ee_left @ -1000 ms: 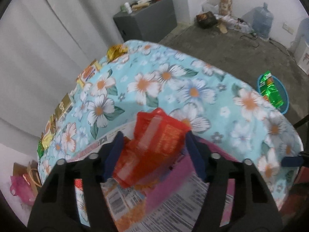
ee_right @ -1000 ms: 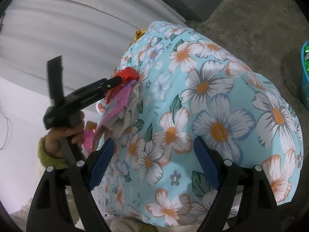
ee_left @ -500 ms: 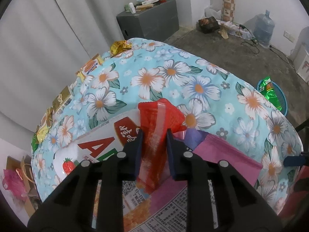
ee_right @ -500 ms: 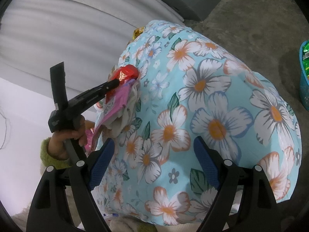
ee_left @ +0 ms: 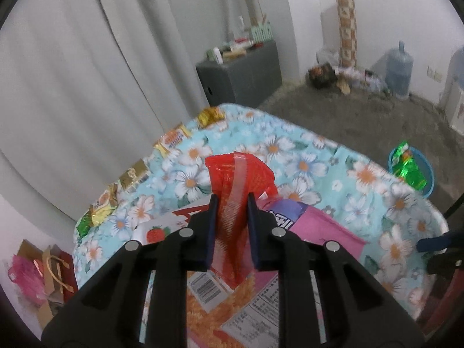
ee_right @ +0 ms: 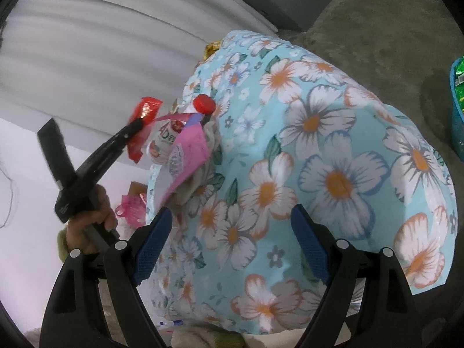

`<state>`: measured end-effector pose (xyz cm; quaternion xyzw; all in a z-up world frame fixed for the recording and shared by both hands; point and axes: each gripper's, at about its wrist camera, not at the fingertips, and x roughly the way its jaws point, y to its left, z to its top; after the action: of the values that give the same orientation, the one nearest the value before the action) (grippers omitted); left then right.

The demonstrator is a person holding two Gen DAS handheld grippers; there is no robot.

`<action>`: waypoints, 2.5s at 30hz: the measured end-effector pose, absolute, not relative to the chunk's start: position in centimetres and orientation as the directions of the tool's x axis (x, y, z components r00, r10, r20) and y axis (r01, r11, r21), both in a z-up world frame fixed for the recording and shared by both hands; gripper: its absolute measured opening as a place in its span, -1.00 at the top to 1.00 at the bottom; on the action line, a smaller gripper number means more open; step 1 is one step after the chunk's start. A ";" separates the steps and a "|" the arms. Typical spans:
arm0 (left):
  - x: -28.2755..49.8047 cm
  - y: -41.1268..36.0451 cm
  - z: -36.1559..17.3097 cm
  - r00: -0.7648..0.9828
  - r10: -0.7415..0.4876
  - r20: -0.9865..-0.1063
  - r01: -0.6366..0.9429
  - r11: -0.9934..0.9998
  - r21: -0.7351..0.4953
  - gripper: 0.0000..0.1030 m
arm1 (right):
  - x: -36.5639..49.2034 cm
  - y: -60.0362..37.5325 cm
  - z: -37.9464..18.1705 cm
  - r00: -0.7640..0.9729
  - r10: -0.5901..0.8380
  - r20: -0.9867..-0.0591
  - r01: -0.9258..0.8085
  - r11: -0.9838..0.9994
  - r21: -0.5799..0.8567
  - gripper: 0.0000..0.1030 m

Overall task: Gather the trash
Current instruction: 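Hold the red wrapper in the left gripper while the right grasps the pink snack bag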

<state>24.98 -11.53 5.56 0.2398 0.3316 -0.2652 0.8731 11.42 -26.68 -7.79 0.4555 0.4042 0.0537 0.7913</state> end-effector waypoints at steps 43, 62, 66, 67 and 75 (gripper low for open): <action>16.3 9.3 3.1 0.650 -0.469 -0.598 0.323 0.882 -0.342 0.68 | 17.3 -17.7 -11.4 0.633 0.669 -0.390 0.249 0.301 0.920 0.18; 19.2 8.3 -2.2 0.580 -0.489 -0.652 0.324 0.872 -0.366 0.68 | 15.7 -17.9 -9.9 0.727 0.616 -0.303 0.187 0.247 0.951 0.40; 19.5 8.2 -3.2 0.572 -0.487 -0.660 0.331 0.873 -0.357 0.68 | 14.4 -18.5 -10.1 0.707 0.587 -0.394 0.242 0.323 0.915 0.40; 19.5 8.1 -3.5 0.569 -0.488 -0.661 0.331 0.873 -0.359 0.68 | 14.6 -18.6 -10.4 0.699 0.588 -0.408 0.256 0.328 0.910 0.39; 19.9 7.7 -4.0 0.559 -0.496 -0.664 0.342 0.868 -0.361 0.68 | 16.3 -18.5 -9.0 0.735 0.579 -0.353 0.197 0.315 0.928 0.37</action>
<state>19.92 7.73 -4.03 -0.0957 0.4045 -0.2387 0.8776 16.33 -18.46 -8.98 0.5706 0.3400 0.1295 0.7362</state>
